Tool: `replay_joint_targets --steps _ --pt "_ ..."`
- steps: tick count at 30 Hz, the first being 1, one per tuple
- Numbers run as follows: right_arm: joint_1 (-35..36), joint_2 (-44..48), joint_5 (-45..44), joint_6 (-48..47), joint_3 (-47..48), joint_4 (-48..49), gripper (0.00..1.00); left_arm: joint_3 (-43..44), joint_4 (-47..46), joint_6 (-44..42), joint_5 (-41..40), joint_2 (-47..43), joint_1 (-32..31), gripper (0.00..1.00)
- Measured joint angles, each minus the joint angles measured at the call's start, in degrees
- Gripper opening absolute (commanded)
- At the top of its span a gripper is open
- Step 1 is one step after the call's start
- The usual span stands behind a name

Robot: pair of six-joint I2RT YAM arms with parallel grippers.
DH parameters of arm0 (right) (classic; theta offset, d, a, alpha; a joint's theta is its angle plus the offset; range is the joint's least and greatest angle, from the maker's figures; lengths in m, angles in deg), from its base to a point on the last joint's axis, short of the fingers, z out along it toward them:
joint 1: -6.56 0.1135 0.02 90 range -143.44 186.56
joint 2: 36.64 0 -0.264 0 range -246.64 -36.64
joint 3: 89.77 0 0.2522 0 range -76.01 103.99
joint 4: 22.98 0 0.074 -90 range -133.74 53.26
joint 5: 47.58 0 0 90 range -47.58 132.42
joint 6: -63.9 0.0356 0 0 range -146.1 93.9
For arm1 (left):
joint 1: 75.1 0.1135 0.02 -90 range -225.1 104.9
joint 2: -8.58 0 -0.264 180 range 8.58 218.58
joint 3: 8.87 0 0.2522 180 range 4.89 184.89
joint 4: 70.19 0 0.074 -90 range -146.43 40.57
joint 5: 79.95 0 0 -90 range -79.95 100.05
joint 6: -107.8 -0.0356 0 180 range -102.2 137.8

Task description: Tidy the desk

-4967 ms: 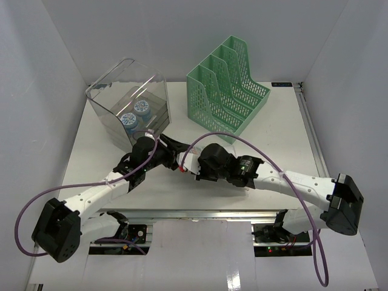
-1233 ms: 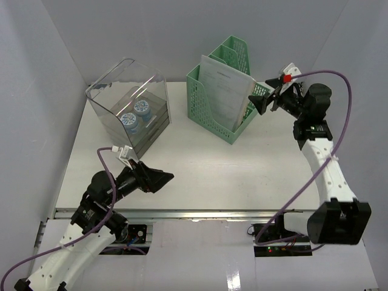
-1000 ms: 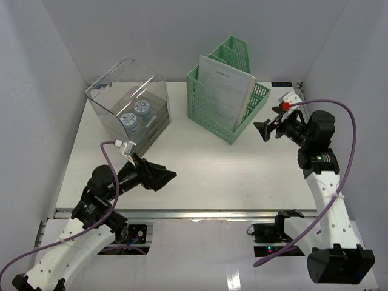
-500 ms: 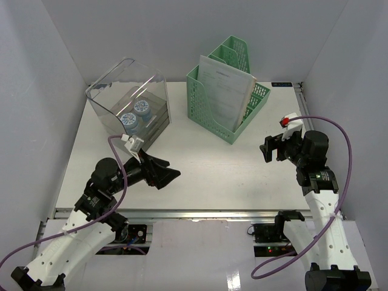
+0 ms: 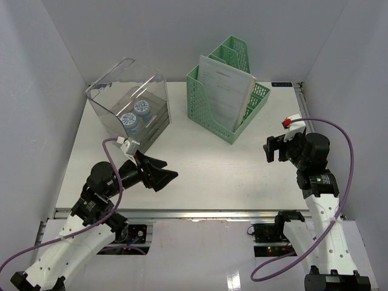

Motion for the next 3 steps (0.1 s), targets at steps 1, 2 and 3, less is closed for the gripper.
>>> replay_joint_targets --steps 1,2,3 --pt "0.00 0.54 -0.08 -0.15 0.00 0.05 0.90 -0.02 0.00 0.00 -0.07 0.00 0.00 0.98" --pt "0.00 1.01 -0.10 -0.19 0.00 0.08 0.90 -0.02 -0.01 0.00 -0.18 0.00 0.00 0.98" --pt "0.00 1.44 -0.11 -0.21 0.00 0.10 0.90 -0.03 -0.05 0.00 -0.26 0.00 0.00 0.98"
